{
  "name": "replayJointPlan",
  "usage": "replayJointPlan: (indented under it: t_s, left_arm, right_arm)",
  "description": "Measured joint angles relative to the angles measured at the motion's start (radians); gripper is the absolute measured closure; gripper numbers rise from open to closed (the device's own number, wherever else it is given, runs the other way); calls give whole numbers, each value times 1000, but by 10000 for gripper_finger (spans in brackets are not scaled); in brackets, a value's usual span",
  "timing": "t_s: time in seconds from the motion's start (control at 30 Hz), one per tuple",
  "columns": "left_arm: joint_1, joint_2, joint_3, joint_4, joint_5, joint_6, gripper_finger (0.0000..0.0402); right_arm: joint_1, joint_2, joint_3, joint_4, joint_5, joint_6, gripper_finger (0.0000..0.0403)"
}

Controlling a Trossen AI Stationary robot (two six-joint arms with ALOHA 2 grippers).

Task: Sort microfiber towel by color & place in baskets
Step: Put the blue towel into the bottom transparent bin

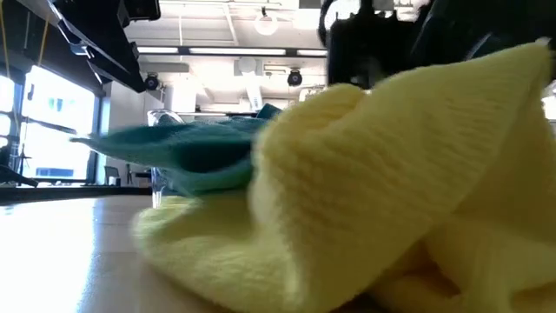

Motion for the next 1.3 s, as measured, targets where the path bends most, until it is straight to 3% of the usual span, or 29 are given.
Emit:
replayJointPlan:
  t_s: [0.23, 0.5, 0.6, 0.73, 0.87, 1.07, 1.3]
  left_arm:
    - [2, -74, 0, -66, -1, 100, 242]
    - [3, -228, 0, -183, -53, 189, 262]
    - [3, -282, 0, -203, -53, 214, 265]
    - [3, -339, 0, -218, -54, 219, 266]
    - [3, -382, 0, -236, -57, 266, 266]
    - [3, -412, 0, -275, -57, 309, 266]
    - [3, -412, 0, -323, -57, 330, 266]
  right_arm:
    - [7, -191, -3, -29, 56, 113, 398]
    - [15, -427, -3, -17, 358, 102, 400]
    - [-7, -483, -2, 13, 416, 53, 401]
    - [-41, -508, -1, 64, 404, 20, 402]
    - [-69, -498, -1, 141, 325, -1, 402]
    - [-40, -441, -1, 157, 220, 108, 402]
    - [22, -326, -1, 22, 84, 302, 403]
